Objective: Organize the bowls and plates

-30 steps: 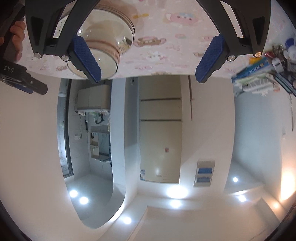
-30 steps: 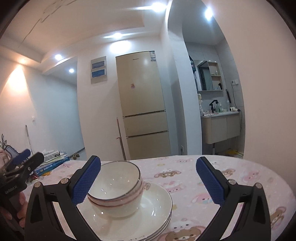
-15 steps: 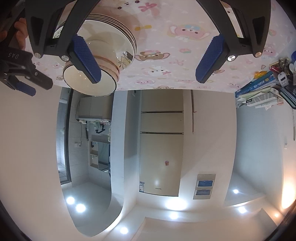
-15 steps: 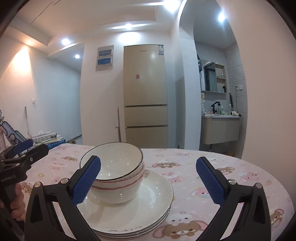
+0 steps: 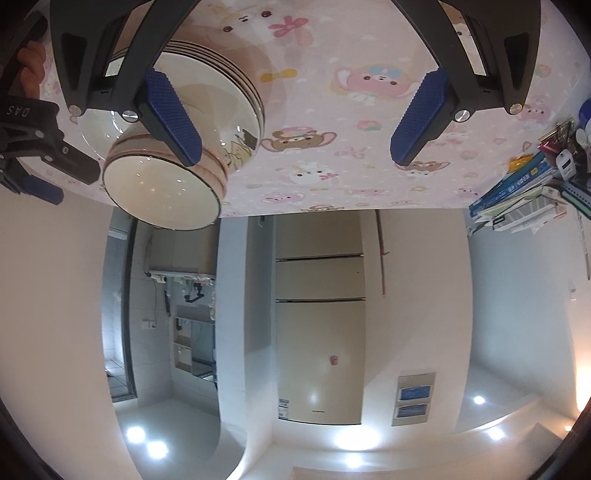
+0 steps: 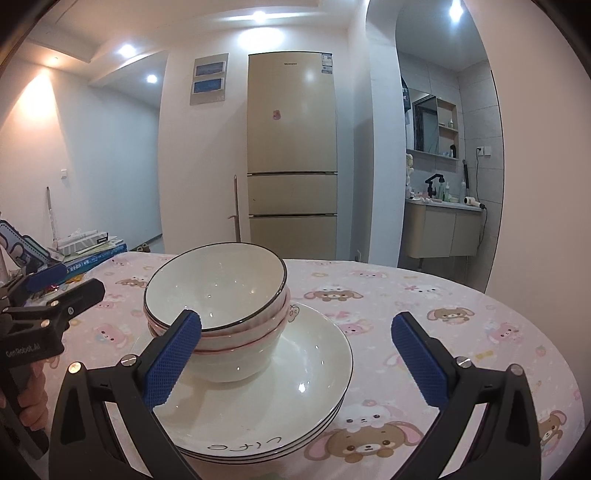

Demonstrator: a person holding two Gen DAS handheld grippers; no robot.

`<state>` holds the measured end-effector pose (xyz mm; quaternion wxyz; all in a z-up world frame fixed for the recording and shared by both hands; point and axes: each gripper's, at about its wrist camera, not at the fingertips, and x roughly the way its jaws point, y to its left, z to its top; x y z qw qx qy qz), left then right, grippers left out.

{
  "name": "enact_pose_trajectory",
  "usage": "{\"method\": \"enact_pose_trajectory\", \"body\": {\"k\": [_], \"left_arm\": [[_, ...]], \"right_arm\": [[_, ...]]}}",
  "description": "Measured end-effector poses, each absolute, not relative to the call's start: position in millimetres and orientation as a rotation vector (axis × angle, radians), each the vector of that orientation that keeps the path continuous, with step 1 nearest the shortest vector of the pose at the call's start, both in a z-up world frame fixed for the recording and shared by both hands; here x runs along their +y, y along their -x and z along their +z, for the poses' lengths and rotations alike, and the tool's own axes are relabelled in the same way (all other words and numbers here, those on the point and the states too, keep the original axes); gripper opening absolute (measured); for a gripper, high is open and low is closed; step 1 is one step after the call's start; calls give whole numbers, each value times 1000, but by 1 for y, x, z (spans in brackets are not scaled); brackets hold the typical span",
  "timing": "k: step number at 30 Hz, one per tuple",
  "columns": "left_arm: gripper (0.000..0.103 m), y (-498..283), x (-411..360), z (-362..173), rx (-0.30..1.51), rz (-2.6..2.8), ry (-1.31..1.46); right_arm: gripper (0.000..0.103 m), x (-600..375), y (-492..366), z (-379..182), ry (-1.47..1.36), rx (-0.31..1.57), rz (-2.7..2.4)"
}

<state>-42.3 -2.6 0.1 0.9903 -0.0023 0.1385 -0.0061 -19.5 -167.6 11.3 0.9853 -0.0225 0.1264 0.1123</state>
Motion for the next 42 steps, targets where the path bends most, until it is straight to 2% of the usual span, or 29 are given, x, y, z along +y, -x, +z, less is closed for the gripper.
{"method": "enact_pose_trajectory", "body": {"k": [42], "left_arm": [[103,44,0,1,284,2,6]], "right_arm": [[103,-164,23,10,74,250,227]]}}
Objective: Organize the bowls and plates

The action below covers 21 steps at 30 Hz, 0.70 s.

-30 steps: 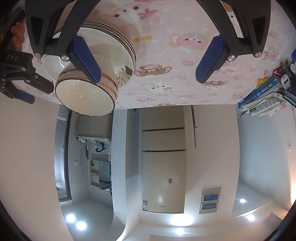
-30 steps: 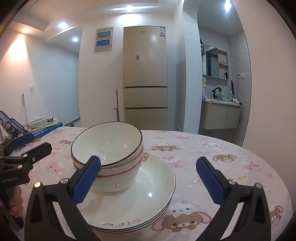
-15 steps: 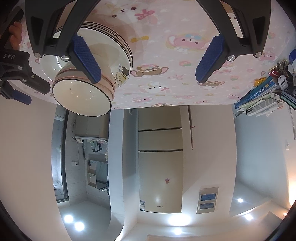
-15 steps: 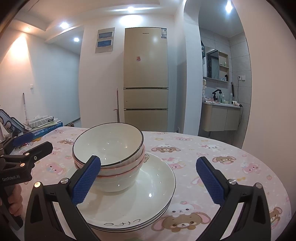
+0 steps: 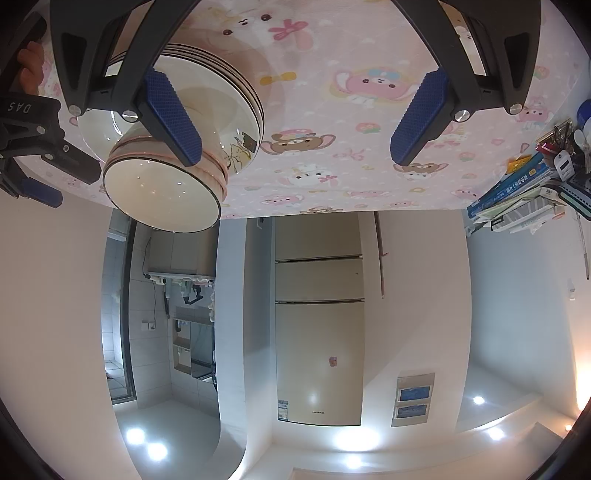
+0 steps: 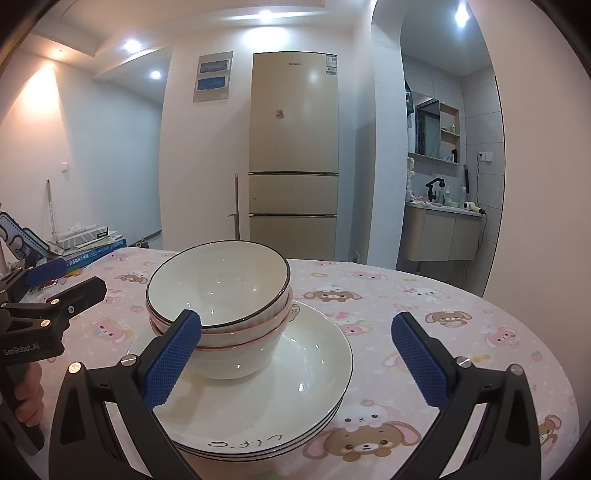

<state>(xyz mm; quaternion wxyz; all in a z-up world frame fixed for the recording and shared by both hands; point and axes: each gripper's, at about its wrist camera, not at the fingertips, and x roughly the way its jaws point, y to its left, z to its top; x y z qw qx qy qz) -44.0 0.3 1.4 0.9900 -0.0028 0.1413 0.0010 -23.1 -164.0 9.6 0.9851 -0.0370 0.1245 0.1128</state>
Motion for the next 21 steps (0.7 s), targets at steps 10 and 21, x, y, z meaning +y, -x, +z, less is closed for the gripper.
{"method": "enact_pose_trajectory", "body": {"k": [10,21], "left_arm": [[103,43,1,1,289,7,4],[103,43,1,1,288,7,4]], "right_arm": [[103,-163,23,10,76,251,227],[103,-163,23,10,76,251,227]]}}
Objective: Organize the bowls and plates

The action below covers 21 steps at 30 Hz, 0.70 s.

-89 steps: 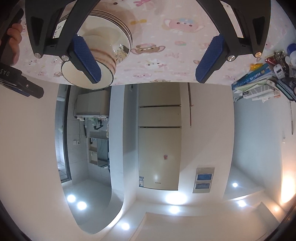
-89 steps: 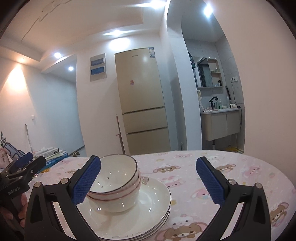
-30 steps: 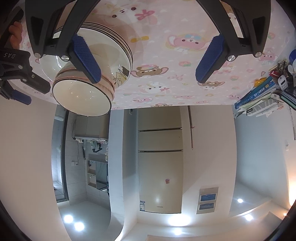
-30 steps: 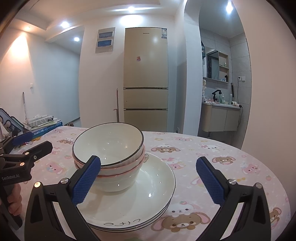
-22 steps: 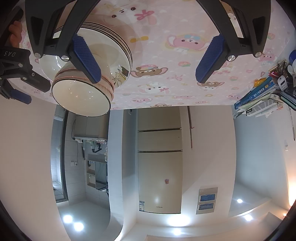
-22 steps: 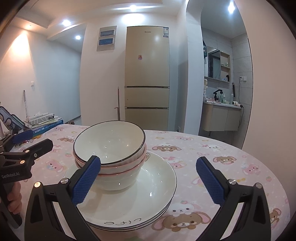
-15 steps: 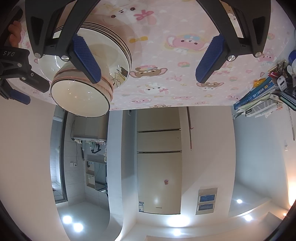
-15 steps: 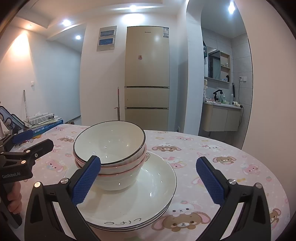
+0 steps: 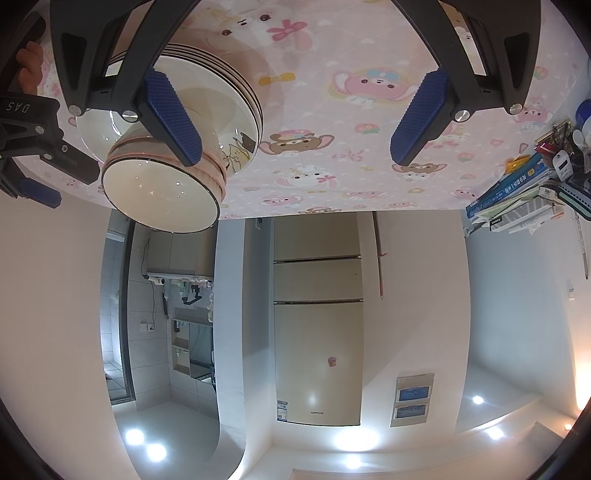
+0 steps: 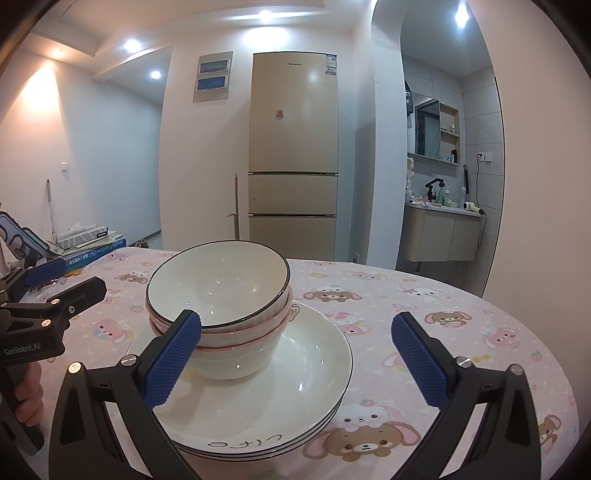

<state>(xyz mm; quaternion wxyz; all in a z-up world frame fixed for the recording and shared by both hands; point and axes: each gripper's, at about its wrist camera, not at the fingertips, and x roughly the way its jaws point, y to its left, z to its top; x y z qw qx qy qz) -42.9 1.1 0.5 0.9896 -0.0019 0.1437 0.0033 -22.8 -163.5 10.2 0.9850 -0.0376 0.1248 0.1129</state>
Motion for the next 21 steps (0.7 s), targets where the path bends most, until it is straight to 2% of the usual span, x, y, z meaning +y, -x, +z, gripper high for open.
{"method": "enact_pose_trajectory", "body": {"k": [21], "left_arm": [[103,43,2,1,290,5,-1]], "right_arm": [[103,-163,23,10,76,251,227]]}}
